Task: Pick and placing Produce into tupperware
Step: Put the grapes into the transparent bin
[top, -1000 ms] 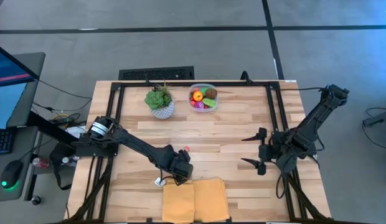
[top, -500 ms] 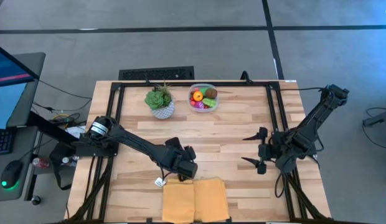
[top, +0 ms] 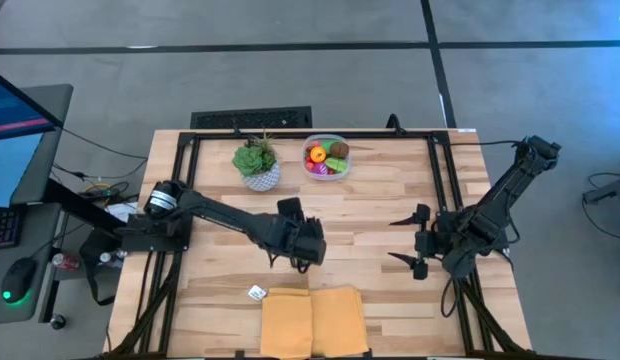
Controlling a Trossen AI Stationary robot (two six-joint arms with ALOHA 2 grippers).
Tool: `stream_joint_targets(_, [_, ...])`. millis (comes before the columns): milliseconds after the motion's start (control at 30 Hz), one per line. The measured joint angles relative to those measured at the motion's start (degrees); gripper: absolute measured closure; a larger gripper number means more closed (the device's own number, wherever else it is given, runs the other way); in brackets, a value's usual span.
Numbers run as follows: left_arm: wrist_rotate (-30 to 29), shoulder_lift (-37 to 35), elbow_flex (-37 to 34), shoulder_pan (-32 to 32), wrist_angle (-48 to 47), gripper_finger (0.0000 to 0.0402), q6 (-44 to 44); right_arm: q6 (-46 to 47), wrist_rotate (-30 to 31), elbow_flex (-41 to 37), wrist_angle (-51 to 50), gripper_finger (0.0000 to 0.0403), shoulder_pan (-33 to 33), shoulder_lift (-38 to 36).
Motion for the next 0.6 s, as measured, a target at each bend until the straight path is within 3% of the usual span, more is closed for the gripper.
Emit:
stream_joint_targets(400, [-2.12, 0.00, 0.00, 9.44, 9.26, 0.0186, 18.24, 0.46, 0.02, 0.00, -0.06, 0.0012, 0.00, -0.02])
stream_joint_targets(600, [0.84, 0.00, -0.02, 16.06, 13.48, 0.0186, 26.03, 0.54, 0.02, 0.00, -0.07, 0.0012, 0.00, -0.02])
